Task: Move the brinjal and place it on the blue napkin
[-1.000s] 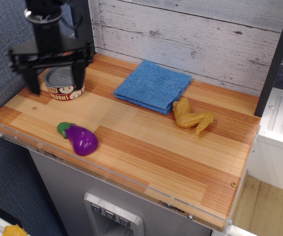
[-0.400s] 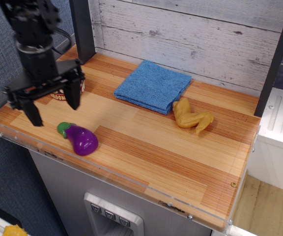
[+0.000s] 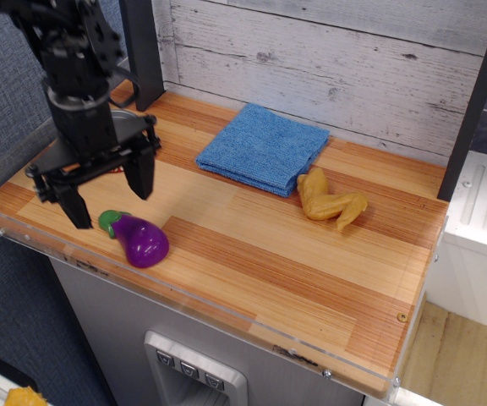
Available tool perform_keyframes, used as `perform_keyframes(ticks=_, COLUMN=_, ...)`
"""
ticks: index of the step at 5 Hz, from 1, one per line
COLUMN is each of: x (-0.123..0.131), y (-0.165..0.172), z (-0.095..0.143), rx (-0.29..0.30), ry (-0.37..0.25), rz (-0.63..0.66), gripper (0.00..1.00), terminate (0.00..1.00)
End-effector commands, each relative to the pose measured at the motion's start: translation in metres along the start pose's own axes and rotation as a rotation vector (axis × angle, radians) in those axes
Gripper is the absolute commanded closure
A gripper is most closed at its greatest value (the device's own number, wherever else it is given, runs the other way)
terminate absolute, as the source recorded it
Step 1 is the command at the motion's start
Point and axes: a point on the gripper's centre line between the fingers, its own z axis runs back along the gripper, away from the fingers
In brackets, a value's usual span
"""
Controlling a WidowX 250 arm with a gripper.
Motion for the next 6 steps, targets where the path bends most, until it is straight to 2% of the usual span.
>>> perform_keyframes(ticks=1, x=-0.007, y=-0.023, z=-0.018, rx=-0.016, ry=-0.051, rz=0.002, gripper=0.00, terminate=0.00)
perform_keyframes(ticks=3, x=-0.012, y=-0.028, z=-0.034, rx=-0.002, ry=-0.009, rz=0.008, gripper=0.00, terminate=0.00)
perform_keyframes(ticks=5, x=-0.015, y=-0.024, z=-0.042, rx=0.000, ry=0.002, rz=0.042, gripper=0.00, terminate=0.00)
perform_keyframes(ticks=6, x=-0.015, y=-0.025, z=-0.043, rx=-0.004, ry=0.005, rz=0.047, gripper=1.00, terminate=0.00)
